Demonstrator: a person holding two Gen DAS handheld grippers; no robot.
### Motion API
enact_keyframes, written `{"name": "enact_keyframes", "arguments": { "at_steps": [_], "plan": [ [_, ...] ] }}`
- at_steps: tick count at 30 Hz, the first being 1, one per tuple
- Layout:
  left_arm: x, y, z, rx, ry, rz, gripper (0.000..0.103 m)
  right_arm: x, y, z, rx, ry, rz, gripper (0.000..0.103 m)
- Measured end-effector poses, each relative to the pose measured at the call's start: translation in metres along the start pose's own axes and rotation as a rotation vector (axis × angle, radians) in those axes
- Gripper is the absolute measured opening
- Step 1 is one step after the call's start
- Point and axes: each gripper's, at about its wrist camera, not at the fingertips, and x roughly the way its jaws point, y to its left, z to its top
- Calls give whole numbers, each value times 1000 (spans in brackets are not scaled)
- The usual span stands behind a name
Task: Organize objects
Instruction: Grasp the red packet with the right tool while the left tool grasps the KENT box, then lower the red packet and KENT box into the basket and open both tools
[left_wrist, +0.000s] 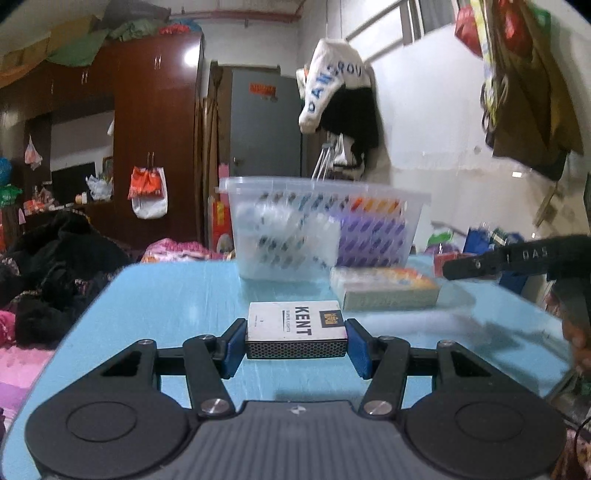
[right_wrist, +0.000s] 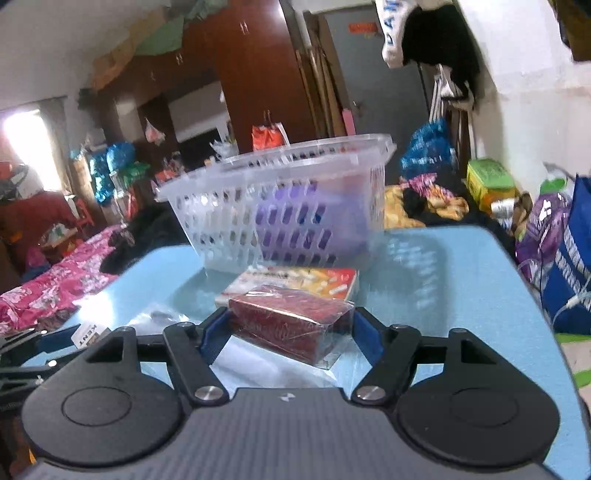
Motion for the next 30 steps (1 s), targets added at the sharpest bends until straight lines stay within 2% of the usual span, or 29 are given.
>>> {"name": "enact_keyframes", "arguments": {
  "at_steps": [8,11,15,19,23,26,30],
  "plan": [
    [2,4,30,-28,-51,-68,60,-13,4,19,-58,-91,41,73],
    [9,6,56,-28,-67,-97,60,-15,5,39,-76,-133,60,73],
    [32,8,106,-31,-79,-118,60,-3,14,79,-129,-180,53,73],
    [79,8,160,-28,-35,-61,60,37,16,123,-112,-139,51,73],
    [133,12,193,-41,41,-50,60,77,15,142,-131,-94,14,73],
    [171,14,194,-43,107,-38,60,113,5,144,-99,-34,-16,73],
    [205,23,183,-71,168,-2,60,133,-5,135,-67,-17,2,73]
  ]
}}
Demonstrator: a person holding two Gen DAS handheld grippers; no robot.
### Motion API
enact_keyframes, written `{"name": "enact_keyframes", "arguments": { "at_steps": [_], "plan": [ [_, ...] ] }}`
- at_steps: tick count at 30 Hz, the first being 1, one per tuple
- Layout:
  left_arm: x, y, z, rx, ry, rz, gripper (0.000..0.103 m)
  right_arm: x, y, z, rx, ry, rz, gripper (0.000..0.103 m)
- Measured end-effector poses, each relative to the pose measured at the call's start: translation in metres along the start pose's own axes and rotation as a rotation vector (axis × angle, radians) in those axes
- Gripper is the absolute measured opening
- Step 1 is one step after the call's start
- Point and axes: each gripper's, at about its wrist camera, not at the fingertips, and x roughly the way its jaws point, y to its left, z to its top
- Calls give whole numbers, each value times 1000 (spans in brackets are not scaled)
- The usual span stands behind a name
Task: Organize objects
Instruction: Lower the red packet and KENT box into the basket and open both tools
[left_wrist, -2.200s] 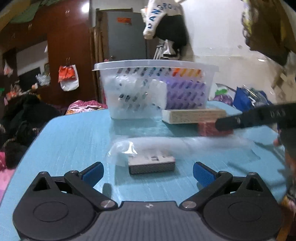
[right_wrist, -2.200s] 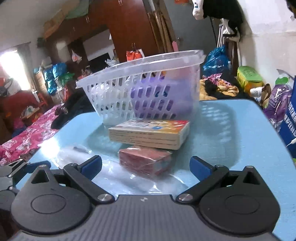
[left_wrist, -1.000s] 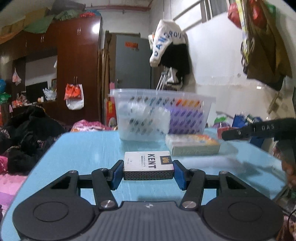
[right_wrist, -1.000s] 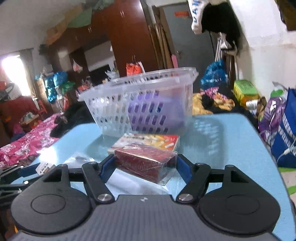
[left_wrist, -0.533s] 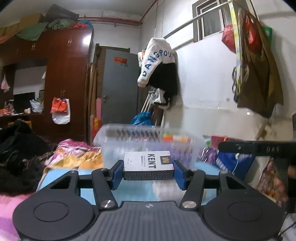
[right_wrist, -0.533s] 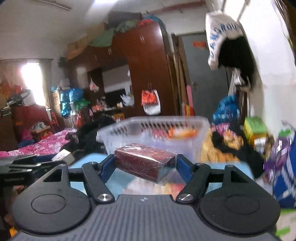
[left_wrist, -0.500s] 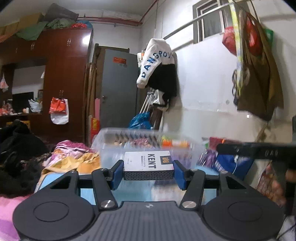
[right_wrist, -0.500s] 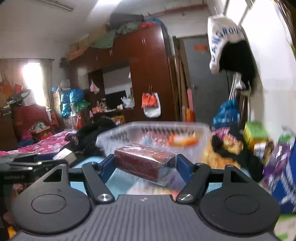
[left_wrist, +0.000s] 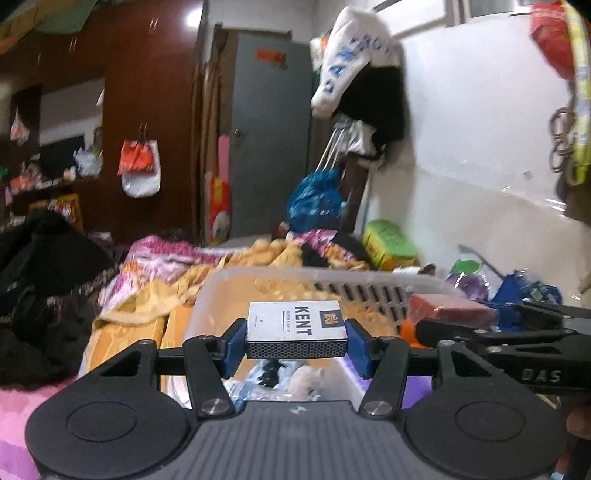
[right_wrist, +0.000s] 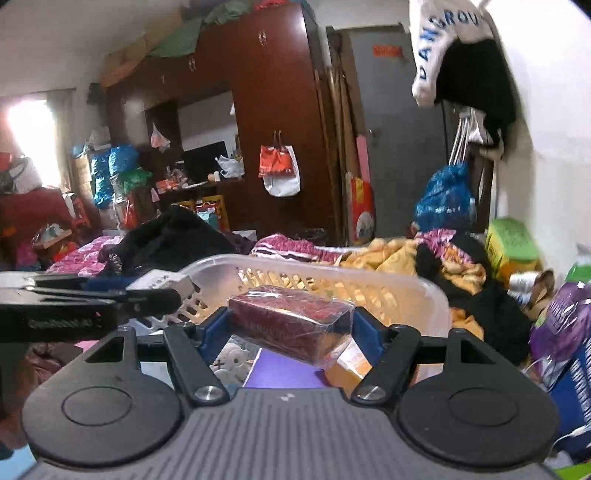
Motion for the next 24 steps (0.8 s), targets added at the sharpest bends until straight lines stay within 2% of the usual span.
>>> {"name": "enact_keyframes", "arguments": {
  "at_steps": [6,12,15,16,17,18,19,20,24],
  "plan": [
    [4,7,-8,-16,3,-17,60,-3,11,-8,-37,24,31,73],
    [5,12,-3,-41,6,-2,60,-3,20,0,-101,-17,35,73],
    [11,12,-3,-47,28,-33,61,-3,19,1,-121,-60,10,74],
    [12,12,-4,-36,23,-32,74,-5,18,1,-111,-74,23,78],
    [11,12,-5,-29,17,-28,84,-8,17,1,-107,-83,41,92],
    [9,12,-6,-25,-3,-26,96,-13,17,0,-106,-89,26,97],
    [4,12,-8,-19,-26,-29,100,-21,16,-2,-103,-98,-7,103],
    [-2,13,-9,-16,-41,-38,100,-28,14,-3,-95,-103,-23,103],
    [-48,20,-26,4,-117,-77,103,-68,2,-20,-8,-65,28,103]
  ]
}}
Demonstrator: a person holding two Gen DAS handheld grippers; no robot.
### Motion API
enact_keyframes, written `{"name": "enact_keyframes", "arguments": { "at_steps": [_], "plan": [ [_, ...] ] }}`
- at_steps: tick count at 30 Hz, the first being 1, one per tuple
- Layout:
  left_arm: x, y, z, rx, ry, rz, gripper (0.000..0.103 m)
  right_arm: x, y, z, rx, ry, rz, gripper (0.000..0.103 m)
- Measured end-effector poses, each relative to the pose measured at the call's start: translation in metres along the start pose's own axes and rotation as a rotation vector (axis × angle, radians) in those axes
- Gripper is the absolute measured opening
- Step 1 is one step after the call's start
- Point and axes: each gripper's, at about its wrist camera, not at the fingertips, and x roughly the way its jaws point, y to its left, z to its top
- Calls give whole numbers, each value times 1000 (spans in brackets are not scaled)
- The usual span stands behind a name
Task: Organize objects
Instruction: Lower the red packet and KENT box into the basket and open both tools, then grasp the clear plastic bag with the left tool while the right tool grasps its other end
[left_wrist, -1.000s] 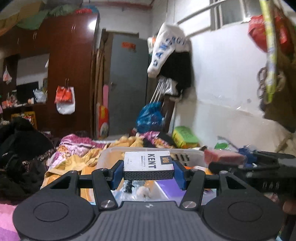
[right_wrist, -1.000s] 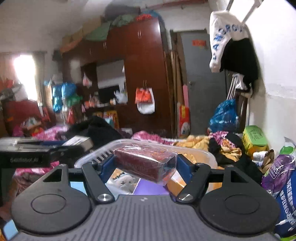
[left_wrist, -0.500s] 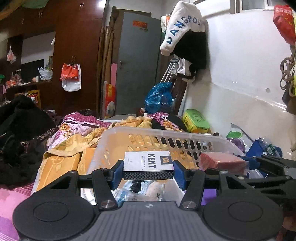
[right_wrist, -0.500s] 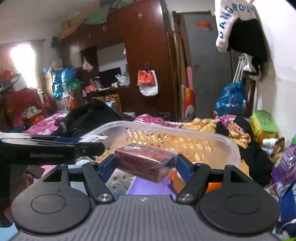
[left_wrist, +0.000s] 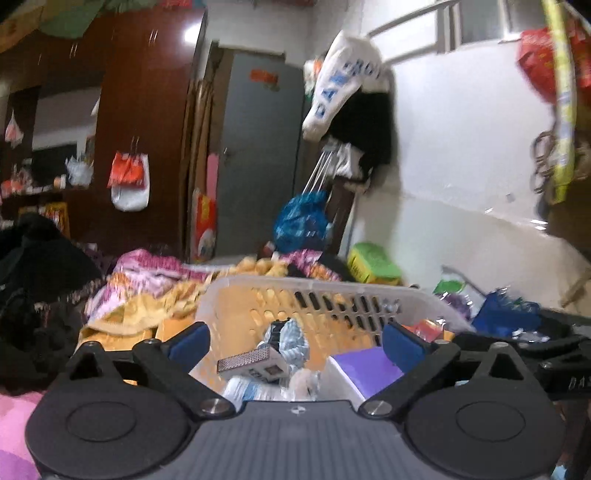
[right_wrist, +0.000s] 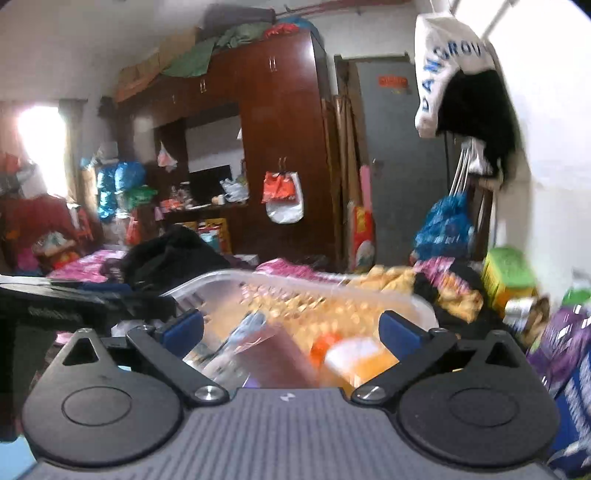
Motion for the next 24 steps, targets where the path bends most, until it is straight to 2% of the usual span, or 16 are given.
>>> {"name": "enact_keyframes", "arguments": {
  "at_steps": [4,7,10,12,16,21,24],
  "plan": [
    [-47,6,-38,27,10,-55,103,-36,-8,-44,33,68,37,103],
    [-64,10,-76,29,53,-43,103,-53,-9,-86,3,132,25,103],
    [-69,13,-105,55,99,-58,103,-67,-9,-114,23,176,64,103],
    [-66,15,-118,69,127,-55,103,-67,-5,-119,14,217,77,103],
    [-55,25,-130,70,183,-100,103,-57,-1,-122,-37,245,81,103],
    [-48,36,-137,21,224,-172,103,-54,-2,-127,-21,274,147,99],
    [-40,36,-138,14,262,-178,100,-50,8,-130,-72,297,147,87]
  ]
}}
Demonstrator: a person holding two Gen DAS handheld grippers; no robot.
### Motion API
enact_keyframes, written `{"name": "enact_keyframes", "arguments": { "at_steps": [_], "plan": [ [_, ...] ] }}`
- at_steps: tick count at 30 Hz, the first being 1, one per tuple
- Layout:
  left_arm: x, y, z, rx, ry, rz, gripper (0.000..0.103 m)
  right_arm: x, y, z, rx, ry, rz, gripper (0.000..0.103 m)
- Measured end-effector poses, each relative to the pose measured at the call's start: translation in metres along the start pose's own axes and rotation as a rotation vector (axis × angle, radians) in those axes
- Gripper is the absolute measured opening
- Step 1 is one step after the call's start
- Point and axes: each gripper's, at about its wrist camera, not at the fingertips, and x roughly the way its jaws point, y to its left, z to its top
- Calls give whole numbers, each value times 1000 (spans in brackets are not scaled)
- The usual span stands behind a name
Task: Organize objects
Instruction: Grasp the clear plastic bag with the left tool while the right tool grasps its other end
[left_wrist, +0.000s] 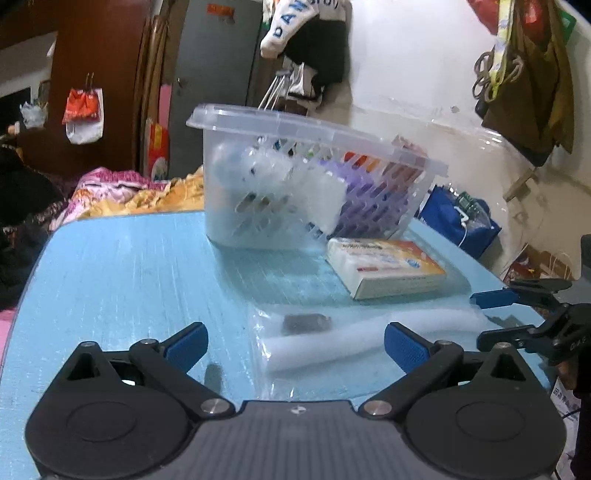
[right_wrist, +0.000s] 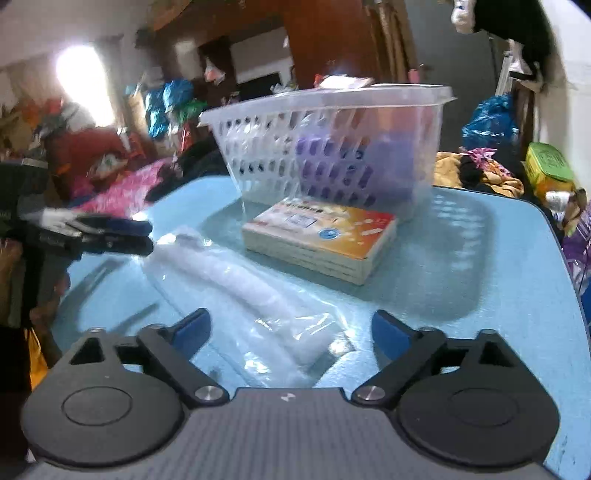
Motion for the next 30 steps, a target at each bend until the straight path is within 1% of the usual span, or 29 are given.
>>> {"name": "enact_keyframes", "arguments": {
  "at_steps": [2,4,7,10,11,12,13,14,16,20,22,24,25,26,28,30],
  "plan": [
    [5,2,0,-12,31,-19,99,4,3,0,-21,8,-4,84],
    [8,2,1,-2,47,-23,99,5,5,0,-34,10,5,80],
    [16,-2,4,40,69,9,99,5,7,-1,-51,13,0,78],
    [23,-9,7,87,87,33,98,4,11,-1,-79,17,-25,71],
    [24,-12,6,103,91,35,97,5,12,0,-90,19,-30,68],
    [23,-14,6,120,90,37,90,5,14,0,-97,20,-35,67],
    [22,-17,5,142,86,41,80,5,14,0,-98,20,-34,66],
    [21,-19,4,156,83,38,78,5,13,0,-97,19,-33,66],
    [18,-19,4,161,77,27,66,3,12,-1,-95,15,-33,62],
    [12,-17,1,160,65,11,52,3,12,-1,-98,13,-33,60],
    [8,-15,0,155,62,-10,37,3,14,-1,-109,13,-41,58],
    [4,-14,-2,148,58,-14,34,3,15,-2,-118,7,-45,53],
    [3,-15,-4,154,53,-12,32,3,16,-2,-119,4,-48,47],
    [2,-16,-4,153,47,-9,31,2,16,-2,-119,-2,-49,37],
    [-1,-18,-5,152,36,-4,26,0,15,-4,-122,-12,-43,30],
    [-4,-19,-7,148,19,-2,24,-1,15,-5,-120,-20,-40,26]
  ]
}}
